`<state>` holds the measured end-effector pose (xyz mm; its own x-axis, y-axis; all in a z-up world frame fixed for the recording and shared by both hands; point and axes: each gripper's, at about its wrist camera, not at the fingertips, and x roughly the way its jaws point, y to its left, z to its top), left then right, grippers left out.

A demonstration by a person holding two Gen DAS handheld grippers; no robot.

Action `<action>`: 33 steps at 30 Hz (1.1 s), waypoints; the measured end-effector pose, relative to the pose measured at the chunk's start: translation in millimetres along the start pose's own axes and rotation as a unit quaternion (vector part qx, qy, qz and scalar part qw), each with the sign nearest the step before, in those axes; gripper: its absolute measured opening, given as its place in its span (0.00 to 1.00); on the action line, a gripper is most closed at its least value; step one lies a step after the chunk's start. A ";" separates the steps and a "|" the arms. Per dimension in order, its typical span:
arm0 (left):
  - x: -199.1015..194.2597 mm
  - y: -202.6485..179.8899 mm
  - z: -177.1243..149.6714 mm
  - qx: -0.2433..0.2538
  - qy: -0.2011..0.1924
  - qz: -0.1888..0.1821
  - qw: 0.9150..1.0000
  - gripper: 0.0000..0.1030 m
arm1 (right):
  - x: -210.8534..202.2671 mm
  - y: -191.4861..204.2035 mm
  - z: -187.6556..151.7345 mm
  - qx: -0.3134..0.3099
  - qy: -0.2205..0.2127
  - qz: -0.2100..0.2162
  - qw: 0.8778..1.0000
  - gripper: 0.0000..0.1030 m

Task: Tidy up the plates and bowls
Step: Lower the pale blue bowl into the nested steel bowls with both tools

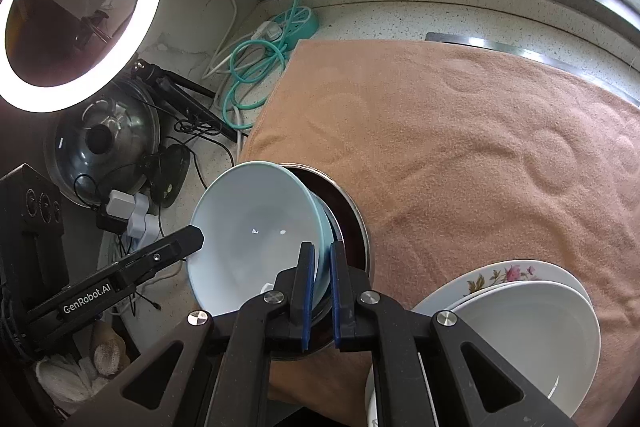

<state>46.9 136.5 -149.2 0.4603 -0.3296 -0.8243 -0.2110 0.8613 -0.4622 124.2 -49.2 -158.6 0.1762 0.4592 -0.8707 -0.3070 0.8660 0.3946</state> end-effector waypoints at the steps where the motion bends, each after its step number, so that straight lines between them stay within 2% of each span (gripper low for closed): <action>1: 0.2 0.7 -0.1 -0.001 0.000 0.000 1.000 0.06 | 1.4 0.3 -0.9 0.000 0.001 -0.001 1.000 0.07; 13: 6.4 2.3 -3.5 -0.002 0.013 0.004 1.000 0.06 | 7.5 -0.8 -5.0 0.002 0.010 -0.002 1.000 0.07; 33: 5.4 3.1 -5.3 0.001 0.011 0.004 1.000 0.06 | 5.5 -1.8 -8.2 0.001 0.007 0.008 1.000 0.10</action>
<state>44.1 135.4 -156.9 0.4391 -0.3316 -0.8350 -0.2119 0.8650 -0.4549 118.1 -49.8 -166.6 0.1571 0.4703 -0.8684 -0.3080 0.8588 0.4094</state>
